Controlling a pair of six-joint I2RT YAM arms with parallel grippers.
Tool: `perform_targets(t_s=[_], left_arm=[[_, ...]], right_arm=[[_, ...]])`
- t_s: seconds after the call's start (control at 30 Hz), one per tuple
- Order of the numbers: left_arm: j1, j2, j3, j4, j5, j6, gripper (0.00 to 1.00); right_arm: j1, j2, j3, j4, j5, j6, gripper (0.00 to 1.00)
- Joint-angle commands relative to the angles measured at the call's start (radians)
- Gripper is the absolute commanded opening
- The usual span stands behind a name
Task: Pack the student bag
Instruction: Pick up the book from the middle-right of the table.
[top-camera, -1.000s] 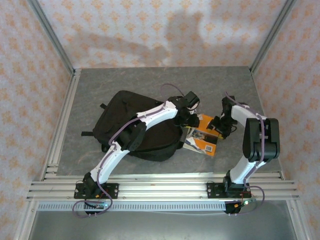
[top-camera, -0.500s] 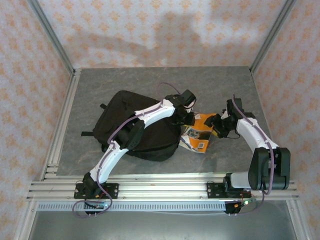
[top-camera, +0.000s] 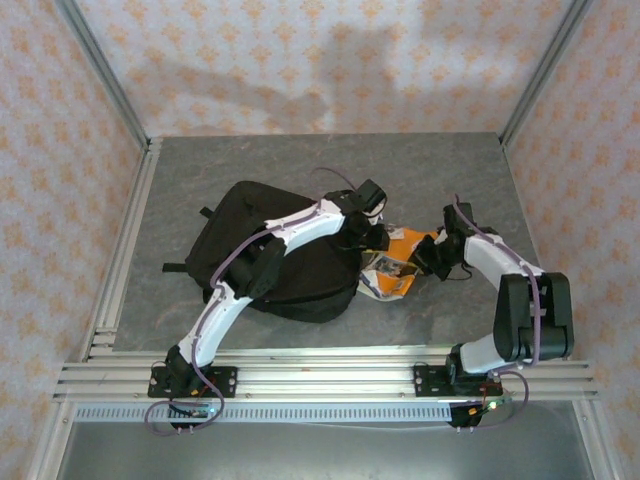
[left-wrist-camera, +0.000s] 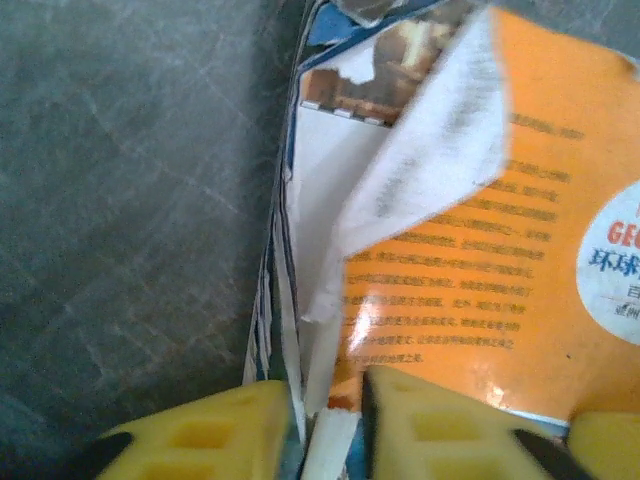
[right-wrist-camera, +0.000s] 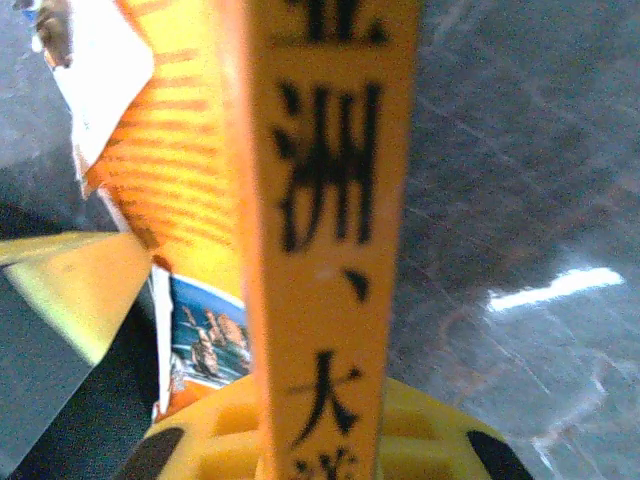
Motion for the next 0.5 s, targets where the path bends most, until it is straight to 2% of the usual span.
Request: perform_targets(t_s=[0.0, 0.1, 0.2, 0.27, 0.33, 0.4, 0.47], left_arm=[[0.015, -0.108, -0.052, -0.059, -0.018, -0.045, 0.47], [0.014, -0.237, -0.063, -0.042, -0.04, -0.076, 0.6], [0.009, -0.34, -0.068, -0.054, -0.09, -0.085, 0.66], [0.011, -0.41, -0.073, -0.078, -0.136, -0.079, 0.69], [0.018, -0.466, -0.083, -0.103, -0.181, -0.063, 0.75], [0.035, -0.559, -0.111, -0.109, -0.189, -0.058, 0.89], [0.064, -0.619, -0.153, -0.093, -0.152, -0.064, 0.96]], right_arm=[[0.003, -0.119, 0.102, -0.135, 0.274, -0.008, 0.0], [0.016, -0.213, 0.157, -0.182, 0.361, 0.015, 0.0], [0.062, -0.282, 0.235, -0.202, 0.412, 0.03, 0.0], [0.094, -0.322, 0.293, -0.194, 0.394, 0.013, 0.0], [0.117, -0.344, 0.362, -0.191, 0.327, -0.027, 0.0], [0.125, -0.358, 0.424, -0.171, 0.153, -0.052, 0.0], [0.152, -0.366, 0.476, -0.15, 0.005, -0.072, 0.0]])
